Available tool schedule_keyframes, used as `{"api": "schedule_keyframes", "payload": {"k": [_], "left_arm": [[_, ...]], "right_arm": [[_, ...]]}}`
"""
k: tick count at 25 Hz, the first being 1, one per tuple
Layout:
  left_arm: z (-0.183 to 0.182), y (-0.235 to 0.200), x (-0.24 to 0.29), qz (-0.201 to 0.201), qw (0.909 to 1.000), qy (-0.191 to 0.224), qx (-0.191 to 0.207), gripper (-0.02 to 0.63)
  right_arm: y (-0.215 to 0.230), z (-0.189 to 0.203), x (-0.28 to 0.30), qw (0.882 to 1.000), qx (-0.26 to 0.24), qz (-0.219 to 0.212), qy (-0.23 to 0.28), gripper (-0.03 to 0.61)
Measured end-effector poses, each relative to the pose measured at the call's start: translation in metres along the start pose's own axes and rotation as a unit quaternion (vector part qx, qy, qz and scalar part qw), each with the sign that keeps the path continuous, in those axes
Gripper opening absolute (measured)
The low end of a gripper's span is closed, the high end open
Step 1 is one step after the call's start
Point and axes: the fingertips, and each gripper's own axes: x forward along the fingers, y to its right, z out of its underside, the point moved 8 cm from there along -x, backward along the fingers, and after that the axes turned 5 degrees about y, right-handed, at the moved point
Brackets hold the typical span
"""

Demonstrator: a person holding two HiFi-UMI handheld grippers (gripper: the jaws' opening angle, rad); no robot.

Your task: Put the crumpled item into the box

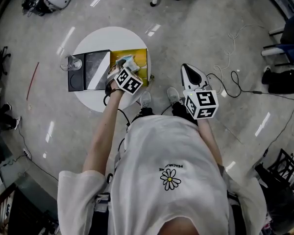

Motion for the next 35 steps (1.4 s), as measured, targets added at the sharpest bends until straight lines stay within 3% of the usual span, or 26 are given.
{"api": "schedule_keyframes", "payload": {"k": [5,9,11,13,16,22,24,31,35], "left_arm": [[-0.030,-0.028,-0.023,-0.040,0.9974,0.052,-0.028,0.314],[-0.057,-0.055,-0.062,-0.094,0.9831,0.130,-0.089,0.168],[-0.069,-0.065,-0.084,-0.120,0.9709,0.171,-0.117,0.087],[-0.080,-0.071,-0.107,-0.128,0.9529,0.219,-0.166,0.046],[-0.089,-0.071,-0.141,-0.127,0.9192,0.285,-0.240,0.018],[-0.084,-0.053,-0.182,-0.144,0.8610,0.375,-0.312,0.002],[-0.076,-0.044,-0.186,-0.153,0.8456,0.398,-0.321,0.002],[-0.034,-0.008,-0.183,-0.197,0.8125,0.399,-0.377,0.000],[-0.019,-0.003,-0.174,-0.220,0.8124,0.386,-0.378,0.000]], "right_arm": [[-0.003,-0.002,0.006,1.000,-0.007,-0.008,0.000,0.002],[-0.010,-0.006,0.011,1.000,-0.019,-0.019,-0.001,0.002],[-0.012,-0.007,0.013,0.999,-0.023,-0.024,0.000,0.001],[-0.014,-0.008,0.016,0.999,-0.026,-0.029,0.001,0.002],[-0.018,-0.008,0.019,0.999,-0.028,-0.035,0.001,0.000],[-0.026,-0.013,0.023,0.998,-0.043,-0.044,0.002,0.002],[-0.028,-0.013,0.024,0.998,-0.048,-0.047,0.000,0.000],[-0.031,-0.013,0.025,0.997,-0.057,-0.052,-0.003,0.002],[-0.034,-0.014,0.027,0.997,-0.059,-0.054,-0.002,0.002]]}}
